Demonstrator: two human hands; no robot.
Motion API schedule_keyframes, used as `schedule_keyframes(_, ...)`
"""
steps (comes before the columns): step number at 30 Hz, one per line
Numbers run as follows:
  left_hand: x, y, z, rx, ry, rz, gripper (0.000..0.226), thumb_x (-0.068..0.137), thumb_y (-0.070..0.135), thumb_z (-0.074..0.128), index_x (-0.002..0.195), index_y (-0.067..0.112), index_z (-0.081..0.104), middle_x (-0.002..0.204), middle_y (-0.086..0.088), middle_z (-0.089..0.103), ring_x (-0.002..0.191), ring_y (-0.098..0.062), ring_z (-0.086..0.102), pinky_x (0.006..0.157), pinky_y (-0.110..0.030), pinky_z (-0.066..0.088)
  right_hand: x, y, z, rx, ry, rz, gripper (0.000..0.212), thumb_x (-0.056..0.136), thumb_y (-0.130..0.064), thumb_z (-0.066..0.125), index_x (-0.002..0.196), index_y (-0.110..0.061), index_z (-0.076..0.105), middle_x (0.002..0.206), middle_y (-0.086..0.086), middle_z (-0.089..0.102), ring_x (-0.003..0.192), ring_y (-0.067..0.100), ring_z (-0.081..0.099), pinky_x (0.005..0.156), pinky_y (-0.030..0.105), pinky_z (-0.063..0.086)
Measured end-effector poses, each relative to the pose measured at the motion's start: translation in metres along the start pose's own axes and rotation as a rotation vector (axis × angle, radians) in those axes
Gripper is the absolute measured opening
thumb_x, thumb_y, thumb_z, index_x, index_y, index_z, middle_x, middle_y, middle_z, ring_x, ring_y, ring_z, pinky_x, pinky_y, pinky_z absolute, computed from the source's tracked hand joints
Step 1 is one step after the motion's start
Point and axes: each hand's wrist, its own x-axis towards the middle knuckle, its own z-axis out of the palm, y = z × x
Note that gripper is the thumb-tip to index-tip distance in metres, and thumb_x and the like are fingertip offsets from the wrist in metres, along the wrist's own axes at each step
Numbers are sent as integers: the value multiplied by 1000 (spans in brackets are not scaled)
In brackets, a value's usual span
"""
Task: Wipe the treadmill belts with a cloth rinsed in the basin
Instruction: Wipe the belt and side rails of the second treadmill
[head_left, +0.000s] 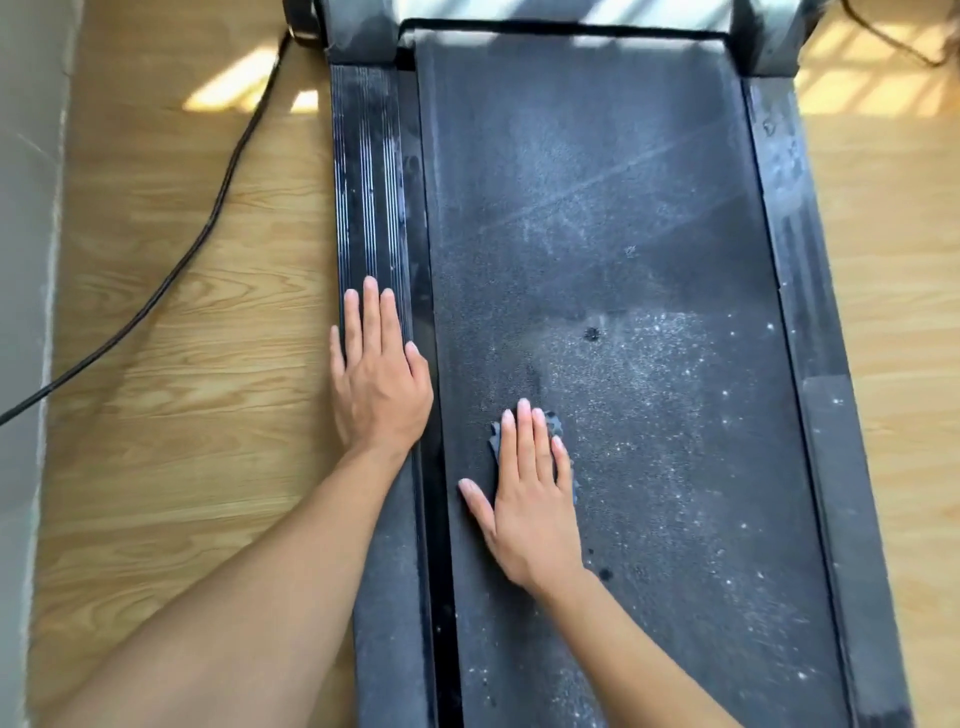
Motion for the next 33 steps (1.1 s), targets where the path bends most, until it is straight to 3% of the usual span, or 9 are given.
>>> schedule_keyframes(5, 0, -1, 4, 41, 26, 16, 67, 103, 28, 40, 166, 13, 22, 176, -1, 11, 163, -20, 8, 130, -48, 19, 162, -8, -41, 31, 146, 61, 87, 104, -68, 22, 167, -8, 10, 176, 12, 3, 163, 24, 0, 131, 45, 6)
schedule_keyframes(8, -1, 1, 2, 60, 18, 11, 67, 103, 27, 41, 166, 13, 22, 176, -1, 11, 163, -20, 7, 129, -47, 20, 232, -5, -70, 60, 98, 47, 94, 101, -74, 18, 167, -9, 4, 176, 11, -2, 162, 23, -4, 131, 45, 1)
schedule_keyframes(11, 0, 3, -3, 58, 20, 13, 68, 102, 25, 43, 166, 13, 22, 176, -1, 11, 163, -19, 7, 129, -48, 22, 207, -2, -69, 72, 59, 33, 98, 100, -77, 19, 167, -9, -1, 175, 11, -9, 162, 23, -11, 131, 46, -1)
schedule_keyframes(18, -1, 4, -7, 48, -25, 1, 69, 102, 25, 44, 166, 14, 20, 176, -1, 8, 163, -20, 6, 128, -50, 23, -34, 18, -9, 72, -34, 75, 85, 107, -64, 32, 167, -11, 5, 175, 6, -11, 162, 23, -8, 128, 49, 16)
schedule_keyframes(21, 1, 4, -8, 63, -31, 8, 70, 102, 26, 41, 167, 14, 18, 176, -1, 7, 163, -21, 5, 128, -50, 23, 7, 20, -15, 59, -67, 111, 91, 104, -70, 26, 167, -9, 1, 175, 9, -12, 162, 23, -12, 131, 50, 7)
schedule_keyframes(24, -1, 4, -5, 72, -31, 0, 70, 102, 27, 40, 167, 13, 18, 177, -2, 6, 163, -21, 4, 129, -49, 20, 119, 18, -41, 84, 15, 153, 94, 102, -73, 20, 167, -9, -1, 175, 11, -10, 162, 23, -12, 131, 46, -3)
schedule_keyframes(28, 1, 3, -5, 81, -23, 9, 70, 102, 28, 40, 167, 12, 18, 177, -2, 6, 163, -21, 4, 129, -49, 20, 253, 25, -91, 134, 47, 154, 100, 98, -79, 18, 167, -10, 0, 175, 10, -8, 162, 24, -10, 130, 49, -2)
schedule_keyframes(30, 0, 5, -7, 90, -32, 5, 71, 101, 28, 41, 167, 13, 19, 177, -2, 6, 163, -20, 4, 129, -48, 20, 268, 27, -100, 148, 16, 152, 103, 96, -82, 19, 167, -10, -2, 175, 11, -10, 162, 24, -12, 131, 49, -3)
schedule_keyframes(33, 1, 6, -8, 89, -40, 7, 72, 101, 27, 43, 167, 13, 18, 177, -1, 6, 163, -20, 3, 129, -48, 20, 207, 30, -83, 101, 21, 96, 102, 99, -80, 21, 167, -9, -4, 175, 11, -11, 162, 24, -12, 131, 48, 0)
